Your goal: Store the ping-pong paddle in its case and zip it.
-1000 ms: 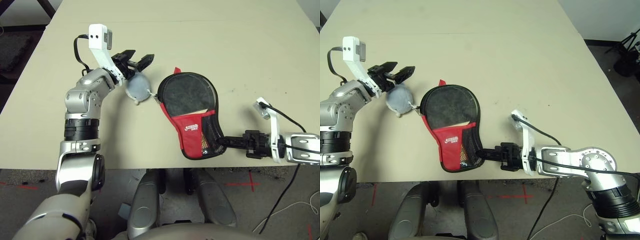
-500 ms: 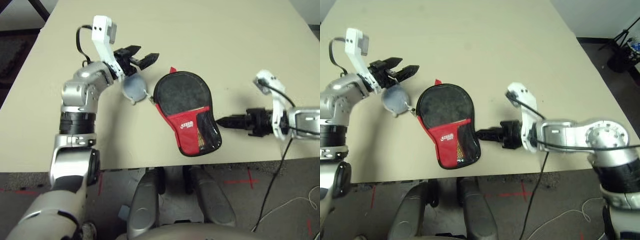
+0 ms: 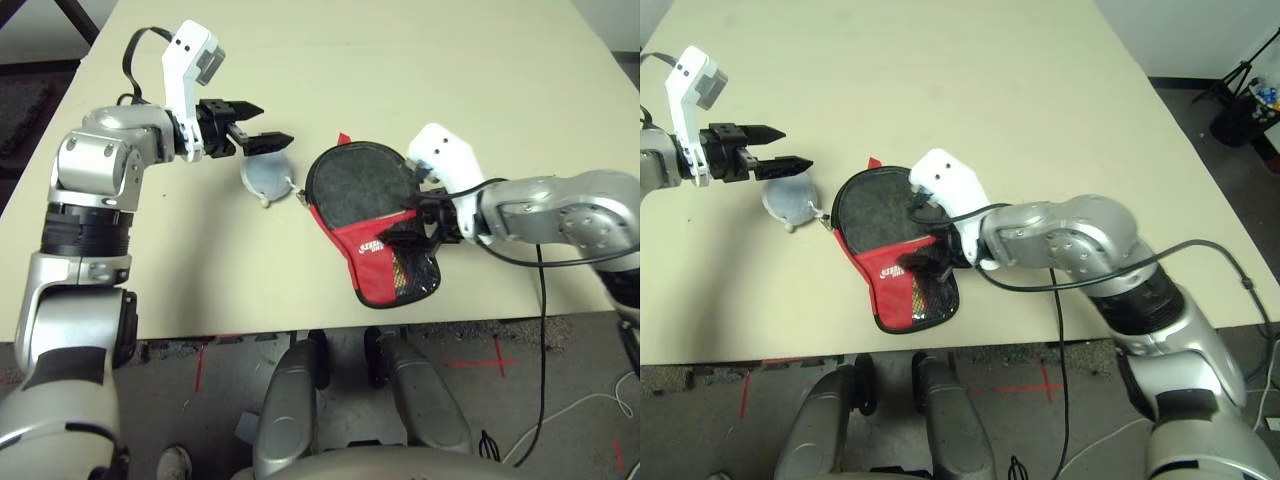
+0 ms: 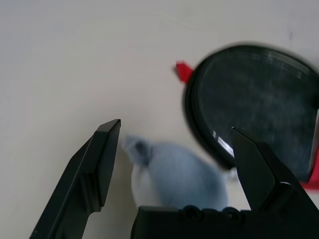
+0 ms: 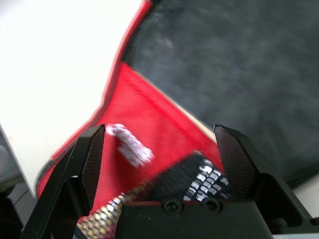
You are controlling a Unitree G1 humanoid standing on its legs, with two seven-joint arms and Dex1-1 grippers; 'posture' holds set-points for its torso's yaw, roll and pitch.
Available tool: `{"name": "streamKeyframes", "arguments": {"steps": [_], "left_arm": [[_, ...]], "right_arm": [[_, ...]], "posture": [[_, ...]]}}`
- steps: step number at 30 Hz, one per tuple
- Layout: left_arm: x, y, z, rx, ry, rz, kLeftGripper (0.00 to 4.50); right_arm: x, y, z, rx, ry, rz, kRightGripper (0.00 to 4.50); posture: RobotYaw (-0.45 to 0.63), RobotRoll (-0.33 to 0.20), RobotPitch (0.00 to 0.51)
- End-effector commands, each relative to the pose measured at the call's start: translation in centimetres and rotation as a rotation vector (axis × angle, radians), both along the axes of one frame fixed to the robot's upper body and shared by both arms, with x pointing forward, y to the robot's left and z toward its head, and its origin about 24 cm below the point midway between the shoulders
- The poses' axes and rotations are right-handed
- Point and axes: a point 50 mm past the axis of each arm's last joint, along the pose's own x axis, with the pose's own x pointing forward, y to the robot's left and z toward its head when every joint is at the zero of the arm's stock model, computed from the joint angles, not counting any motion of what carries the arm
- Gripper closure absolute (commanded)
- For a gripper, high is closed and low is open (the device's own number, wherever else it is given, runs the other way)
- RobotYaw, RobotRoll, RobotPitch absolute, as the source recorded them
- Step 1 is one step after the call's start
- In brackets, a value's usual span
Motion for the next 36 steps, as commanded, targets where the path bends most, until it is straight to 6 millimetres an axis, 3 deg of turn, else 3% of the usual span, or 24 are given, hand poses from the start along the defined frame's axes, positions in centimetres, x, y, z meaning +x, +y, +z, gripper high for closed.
{"name": "streamKeyframes", "arguments": {"steps": [1, 12, 22, 25, 31, 36], "left_arm": [[-0.3, 0.0, -0.6, 0.125, -0.002, -0.015, 0.0], [-0.2, 0.8, -4.0, 0.221, 0.112, 0.074, 0.0], [0.3, -1.6, -6.7, 0.098, 0.18, 0.07, 0.0], [0.3, -1.8, -6.9, 0.088, 0.195, 0.066, 0.57], [0.5, -1.4, -7.0, 0.091, 0.195, 0.084, 2.47], [1.9, -1.2, -6.6, 0.091, 0.159, 0.14, 3.67]], "right_arm": [[0.1, 0.3, -0.2, -0.033, -0.009, 0.031, 0.04], [0.8, 1.0, -0.2, -0.038, -0.014, 0.064, 0.04], [1.5, 0.7, -0.6, -0.053, -0.018, 0.047, 0.04], [1.5, 0.5, -0.9, -0.066, -0.013, 0.05, 0.0], [1.5, 0.1, -1.4, -0.102, -0.023, 0.073, 0.0], [1.4, 0.0, -2.0, -0.135, -0.035, 0.109, 0.0]], "posture": [[-0.08, 0.0, 0.257], [-0.08, 0.0, 0.266], [-0.09, 0.0, 0.261], [-0.09, 0.0, 0.259], [-0.08, 0.0, 0.258], [-0.08, 0.0, 0.261]]}}
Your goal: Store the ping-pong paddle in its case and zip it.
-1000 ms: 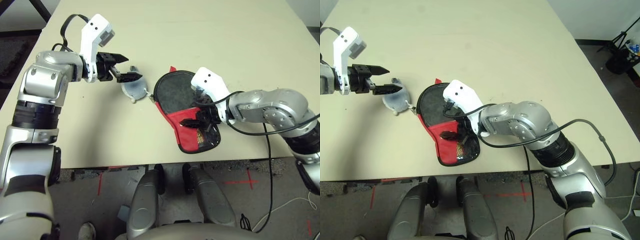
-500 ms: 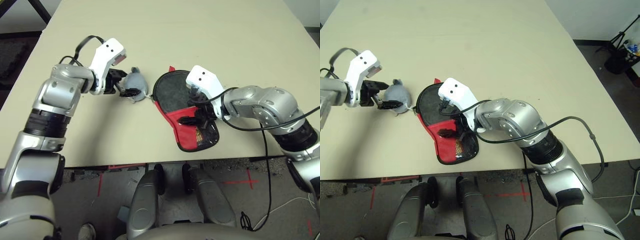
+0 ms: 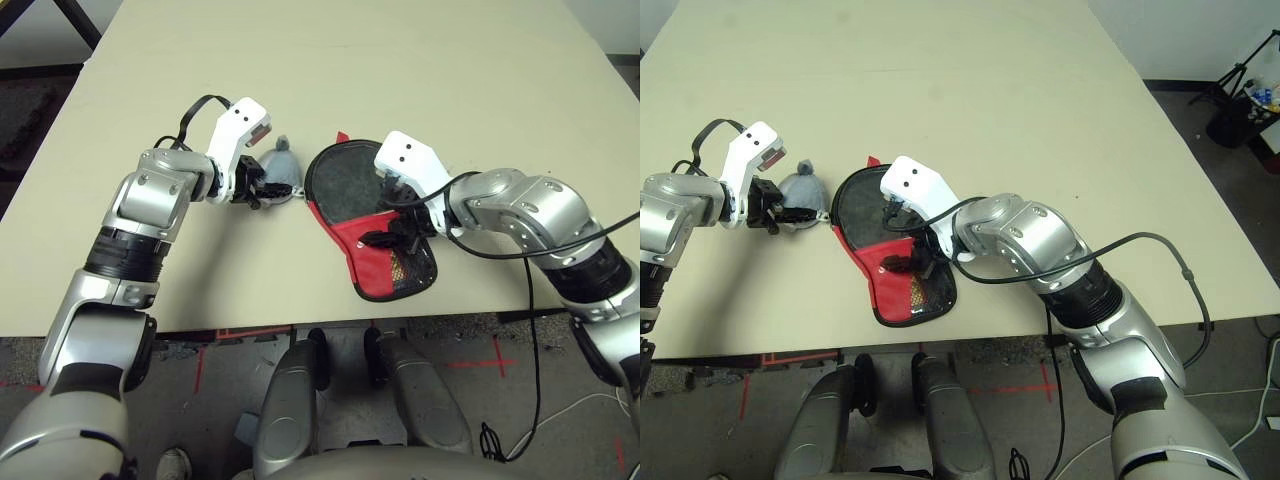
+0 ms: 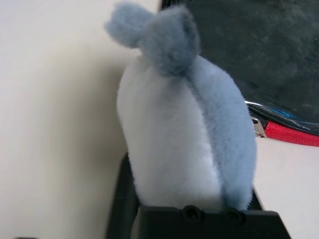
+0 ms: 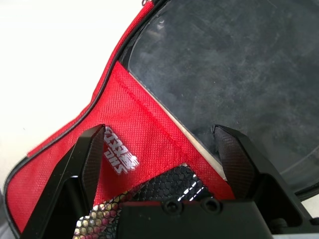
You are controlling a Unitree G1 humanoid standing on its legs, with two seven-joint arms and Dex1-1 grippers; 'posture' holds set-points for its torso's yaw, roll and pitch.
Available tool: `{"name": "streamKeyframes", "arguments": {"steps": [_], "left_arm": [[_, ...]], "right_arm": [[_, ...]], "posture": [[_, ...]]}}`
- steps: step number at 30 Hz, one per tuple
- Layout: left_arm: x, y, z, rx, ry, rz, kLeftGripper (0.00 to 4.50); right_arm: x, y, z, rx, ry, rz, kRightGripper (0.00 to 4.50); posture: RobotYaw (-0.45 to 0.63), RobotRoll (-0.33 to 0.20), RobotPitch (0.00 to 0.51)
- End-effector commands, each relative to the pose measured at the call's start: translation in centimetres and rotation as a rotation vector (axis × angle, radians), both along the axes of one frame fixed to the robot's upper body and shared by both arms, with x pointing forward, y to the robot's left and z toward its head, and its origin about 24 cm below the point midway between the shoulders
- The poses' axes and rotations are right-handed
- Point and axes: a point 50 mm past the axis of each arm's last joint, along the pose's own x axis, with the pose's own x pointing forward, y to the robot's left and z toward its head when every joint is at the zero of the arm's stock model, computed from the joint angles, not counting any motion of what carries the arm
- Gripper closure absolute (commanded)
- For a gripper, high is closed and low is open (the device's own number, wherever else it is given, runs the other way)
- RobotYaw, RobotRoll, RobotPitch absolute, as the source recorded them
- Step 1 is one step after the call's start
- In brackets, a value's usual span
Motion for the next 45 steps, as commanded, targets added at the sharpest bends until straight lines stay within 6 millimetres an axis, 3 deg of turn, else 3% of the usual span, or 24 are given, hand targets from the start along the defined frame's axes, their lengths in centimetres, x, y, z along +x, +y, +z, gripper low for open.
{"name": "streamKeyframes", "arguments": {"steps": [1, 14, 23, 33, 37, 41, 45], "left_arm": [[1.2, 0.5, -0.1, 0.019, -0.023, 0.066, 3.81], [6.3, -2.2, 0.2, 0.068, -0.156, 0.14, 3.96], [8.0, -6.4, 1.5, 0.162, -0.409, 0.189, 3.98], [8.1, -12.2, 2.3, 0.169, -0.592, 0.154, 3.98], [7.7, -14.9, 2.2, 0.157, -0.63, 0.082, 3.98], [7.3, -16.3, 2.1, 0.143, -0.634, 0.03, 3.98], [6.3, -19.4, 1.5, 0.108, -0.61, -0.11, 3.98]], "right_arm": [[-0.5, -0.1, -1.8, -0.054, 0.048, 0.028, 0.0], [0.3, -0.4, -3.2, -0.083, 0.05, 0.027, 0.0], [0.6, 0.1, -3.3, -0.07, 0.05, 0.027, 0.0], [0.7, 1.2, -3.3, -0.034, 0.049, 0.033, 0.0], [0.7, 1.4, -3.0, -0.026, 0.045, 0.026, 0.0], [0.7, 1.5, -2.8, -0.018, 0.044, 0.02, 0.0], [0.9, 1.1, -2.7, -0.014, 0.038, -0.005, 0.0]], "posture": [[-0.08, 0.0, 0.261], [-0.09, 0.0, 0.269], [-0.11, 0.0, 0.286], [-0.16, 0.0, 0.313], [-0.2, 0.0, 0.317], [-0.21, 0.0, 0.318], [-0.2, 0.0, 0.319]]}}
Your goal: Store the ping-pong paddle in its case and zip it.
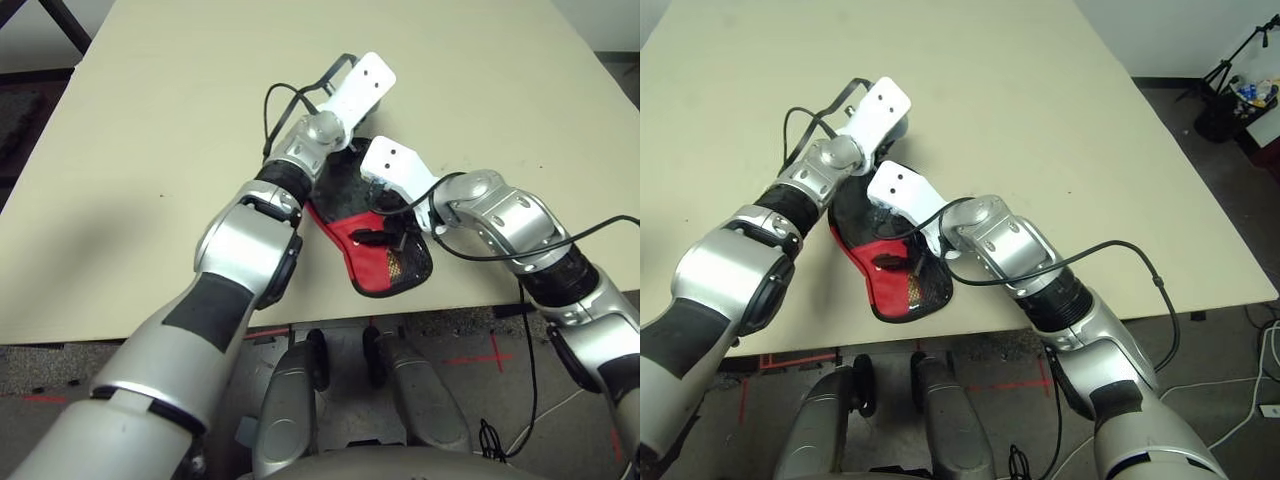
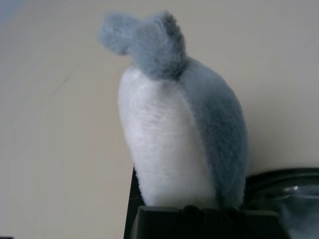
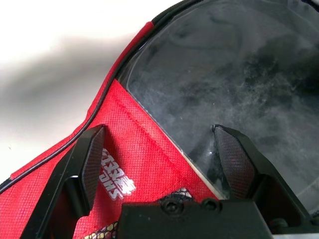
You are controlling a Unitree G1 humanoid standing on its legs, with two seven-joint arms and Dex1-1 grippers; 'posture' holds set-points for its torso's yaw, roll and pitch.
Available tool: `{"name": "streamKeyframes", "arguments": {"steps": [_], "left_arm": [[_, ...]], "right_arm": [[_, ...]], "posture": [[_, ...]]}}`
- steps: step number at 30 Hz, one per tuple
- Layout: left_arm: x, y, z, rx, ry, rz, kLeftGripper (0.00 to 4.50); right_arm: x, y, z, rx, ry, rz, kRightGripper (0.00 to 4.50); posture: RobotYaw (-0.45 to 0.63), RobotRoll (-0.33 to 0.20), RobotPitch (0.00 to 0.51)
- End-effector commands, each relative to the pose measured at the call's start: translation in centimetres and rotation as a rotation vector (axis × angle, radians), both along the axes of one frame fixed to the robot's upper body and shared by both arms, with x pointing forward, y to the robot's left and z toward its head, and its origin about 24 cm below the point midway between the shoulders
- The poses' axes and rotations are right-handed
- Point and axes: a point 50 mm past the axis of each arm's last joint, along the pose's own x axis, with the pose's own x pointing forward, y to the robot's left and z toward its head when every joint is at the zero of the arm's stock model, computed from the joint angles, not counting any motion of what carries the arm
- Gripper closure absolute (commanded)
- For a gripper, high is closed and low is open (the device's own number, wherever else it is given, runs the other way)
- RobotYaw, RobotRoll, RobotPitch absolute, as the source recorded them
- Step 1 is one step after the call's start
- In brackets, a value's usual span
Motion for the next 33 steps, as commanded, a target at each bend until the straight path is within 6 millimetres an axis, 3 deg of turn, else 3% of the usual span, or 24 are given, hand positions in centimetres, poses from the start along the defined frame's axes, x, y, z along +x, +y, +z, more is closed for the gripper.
{"name": "streamKeyframes", "arguments": {"steps": [1, 7, 12, 16, 24, 33], "left_arm": [[-0.9, -2.9, 0.2, 0.003, 0.01, -0.136, 3.98], [-1.4, -3.2, -1.4, -0.042, 0.122, -0.198, 3.98], [-1.1, -2.1, -2.0, -0.063, 0.162, -0.156, 3.98], [-0.8, -1.5, -1.2, -0.124, 0.177, -0.142, 2.66], [-0.5, -0.7, 2.6, -0.265, 0.189, -0.205, 0.05], [-0.5, 1.2, 6.0, -0.322, 0.217, -0.304, 0.02]], "right_arm": [[0.0, -0.5, -2.0, -0.041, 0.089, -0.047, 0.0], [0.4, -0.9, -1.9, -0.031, 0.081, -0.07, 0.0], [0.8, -1.0, -1.7, -0.018, 0.069, -0.085, 0.0], [1.1, -1.0, -1.5, -0.012, 0.06, -0.094, 0.0], [1.5, -1.4, -1.3, -0.006, 0.055, -0.11, 0.0], [1.2, -2.0, -1.2, 0.018, 0.07, -0.14, 0.0]], "posture": [[-0.2, 0.0, 0.318], [-0.18, 0.0, 0.314], [-0.17, 0.0, 0.306], [-0.17, 0.0, 0.299], [-0.15, 0.0, 0.286], [-0.15, 0.0, 0.267]]}}
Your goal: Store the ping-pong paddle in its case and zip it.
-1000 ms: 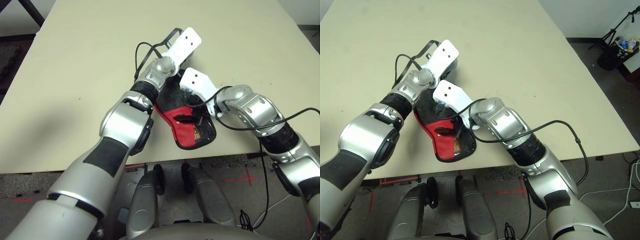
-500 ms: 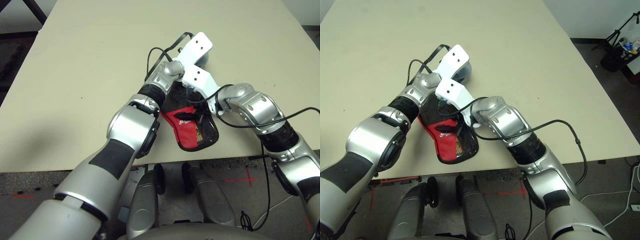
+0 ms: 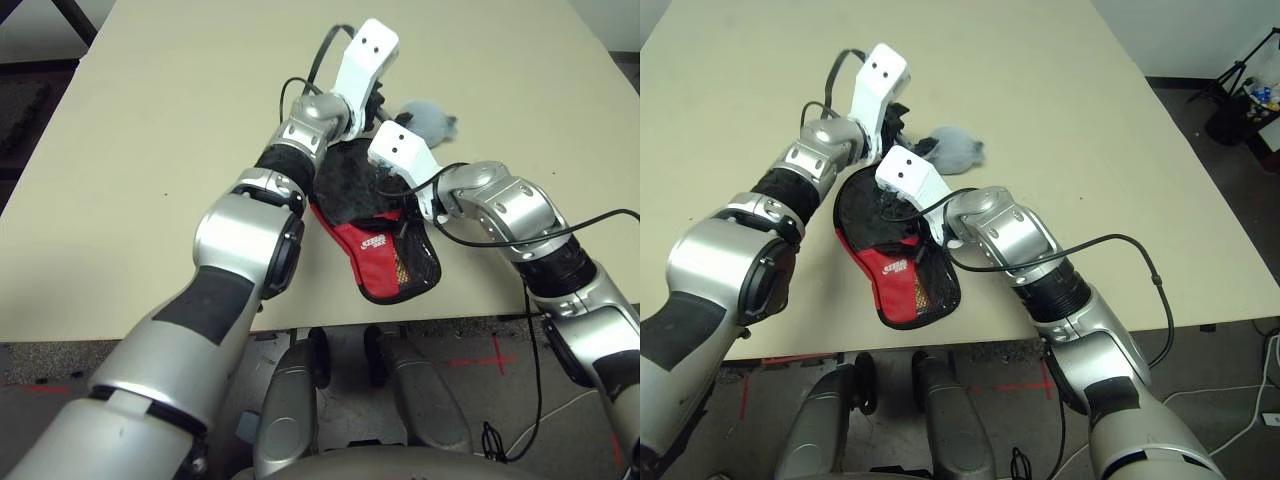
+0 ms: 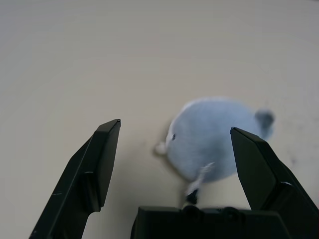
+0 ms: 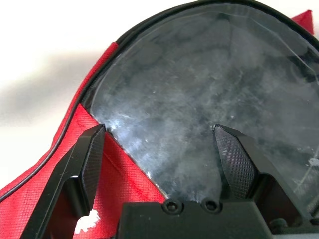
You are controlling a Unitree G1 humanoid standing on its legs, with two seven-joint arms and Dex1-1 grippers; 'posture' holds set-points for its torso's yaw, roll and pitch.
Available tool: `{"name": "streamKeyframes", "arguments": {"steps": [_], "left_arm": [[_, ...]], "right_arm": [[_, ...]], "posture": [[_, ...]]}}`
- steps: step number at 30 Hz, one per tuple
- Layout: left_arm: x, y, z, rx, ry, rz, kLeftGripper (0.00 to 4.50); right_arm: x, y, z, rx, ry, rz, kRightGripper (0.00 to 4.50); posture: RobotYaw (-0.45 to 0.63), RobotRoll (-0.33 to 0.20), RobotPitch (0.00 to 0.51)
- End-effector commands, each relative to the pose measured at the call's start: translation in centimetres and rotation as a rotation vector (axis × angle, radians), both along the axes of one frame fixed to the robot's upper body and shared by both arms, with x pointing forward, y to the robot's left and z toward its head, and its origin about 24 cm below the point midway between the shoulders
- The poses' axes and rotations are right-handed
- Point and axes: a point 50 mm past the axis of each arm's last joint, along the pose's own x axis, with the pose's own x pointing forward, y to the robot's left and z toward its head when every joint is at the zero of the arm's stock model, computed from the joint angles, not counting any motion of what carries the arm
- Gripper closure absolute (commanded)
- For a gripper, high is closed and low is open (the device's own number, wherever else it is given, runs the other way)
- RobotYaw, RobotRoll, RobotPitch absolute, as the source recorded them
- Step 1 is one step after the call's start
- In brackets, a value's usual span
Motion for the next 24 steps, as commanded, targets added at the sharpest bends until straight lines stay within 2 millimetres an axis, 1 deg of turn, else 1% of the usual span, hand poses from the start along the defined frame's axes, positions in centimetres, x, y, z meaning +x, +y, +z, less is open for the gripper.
{"name": "streamKeyframes", "arguments": {"steps": [1, 3, 4, 7, 9, 11, 14, 15, 17, 19, 21, 24], "left_arm": [[-0.1, 0.8, 0.5, -0.009, 0.027, -0.038, 0.02], [0.0, 1.7, 0.7, 0.009, 0.029, -0.043, 0.02], [0.0, 2.2, 0.7, 0.019, 0.031, -0.045, 0.02], [-0.1, 3.7, 0.5, 0.051, 0.051, -0.059, 0.02], [-0.2, 4.5, 0.1, 0.078, 0.08, -0.079, 0.02], [-0.4, 5.0, -0.4, 0.117, 0.111, -0.106, 0.02], [-0.8, 5.1, -1.2, 0.154, 0.161, -0.174, 0.02], [-1.0, 4.9, -1.5, 0.168, 0.177, -0.203, 0.02], [-1.4, 4.5, -2.1, 0.2, 0.201, -0.252, 0.02], [-1.8, 4.2, -2.6, 0.223, 0.236, -0.286, 0.02], [-2.1, 3.9, -3.2, 0.261, 0.257, -0.311, 0.02], [-2.5, 3.7, -3.9, 0.29, 0.286, -0.326, 0.02]], "right_arm": [[-0.2, -1.2, -1.7, -0.027, 0.091, -0.072, 0.0], [-0.3, -1.7, -1.0, -0.017, 0.091, -0.078, 0.0], [-0.3, -2.0, -0.4, -0.008, 0.09, -0.083, 0.0], [0.0, -3.3, 2.4, 0.013, 0.069, -0.112, 0.0], [0.7, -4.4, 4.8, 0.017, 0.01, -0.155, 0.0], [1.6, -5.4, 6.8, 0.014, -0.056, -0.203, 0.0], [3.2, -6.4, 9.0, 0.014, -0.141, -0.279, 0.0], [4.0, -6.8, 9.4, 0.008, -0.17, -0.305, 0.0], [5.1, -7.2, 9.7, -0.002, -0.198, -0.337, 0.0], [6.2, -7.4, 9.6, -0.004, -0.2, -0.358, 0.0], [7.2, -7.4, 9.1, -0.019, -0.209, -0.375, 0.0], [8.3, -7.4, 8.3, -0.042, -0.212, -0.383, 0.0]], "posture": [[-0.15, 0.0, 0.266], [-0.15, 0.0, 0.26], [-0.15, 0.0, 0.259], [-0.15, 0.0, 0.253], [-0.15, 0.0, 0.25], [-0.15, 0.0, 0.245], [-0.15, 0.0, 0.241], [-0.15, 0.0, 0.239], [-0.15, 0.0, 0.237], [-0.15, 0.0, 0.236], [-0.15, 0.0, 0.234], [-0.14, 0.0, 0.232]]}}
